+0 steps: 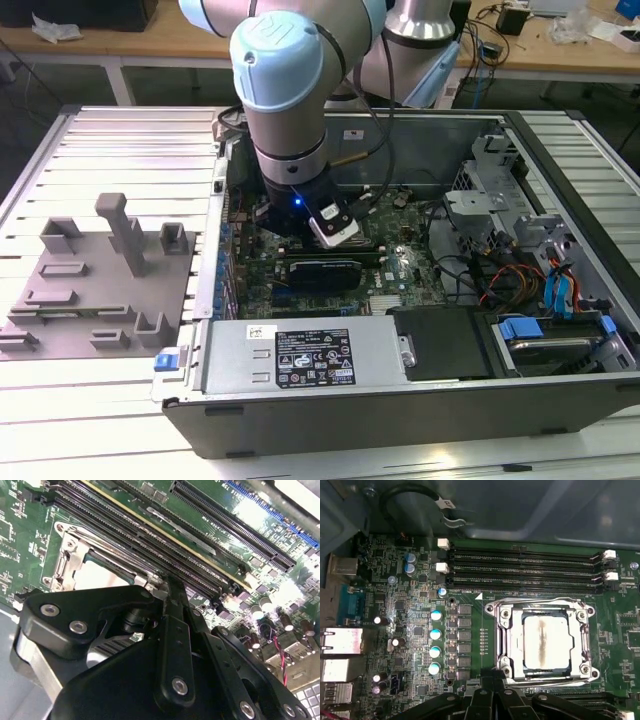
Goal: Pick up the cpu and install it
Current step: 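Install the second cpu locking lever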
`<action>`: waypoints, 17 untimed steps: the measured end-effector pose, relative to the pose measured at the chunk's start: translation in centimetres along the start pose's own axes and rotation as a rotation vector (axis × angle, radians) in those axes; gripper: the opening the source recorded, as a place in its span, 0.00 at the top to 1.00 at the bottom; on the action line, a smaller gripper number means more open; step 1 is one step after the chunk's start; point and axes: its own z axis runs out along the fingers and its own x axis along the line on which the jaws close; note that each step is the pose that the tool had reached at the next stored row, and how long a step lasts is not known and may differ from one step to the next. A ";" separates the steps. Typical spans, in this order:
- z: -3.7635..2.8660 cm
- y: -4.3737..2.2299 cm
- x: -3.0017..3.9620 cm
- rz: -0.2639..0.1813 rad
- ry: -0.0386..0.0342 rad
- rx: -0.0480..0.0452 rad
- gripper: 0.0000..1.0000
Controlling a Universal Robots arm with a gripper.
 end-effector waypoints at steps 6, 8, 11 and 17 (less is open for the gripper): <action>-0.43 0.10 -0.09 0.000 -0.0011 -0.0016 0.89; -1.21 0.21 -0.22 0.000 -0.0005 -0.0005 0.89; -1.90 0.32 -0.64 0.001 0.0063 0.0095 0.89; -1.68 0.27 -2.38 0.008 0.0161 0.0218 0.89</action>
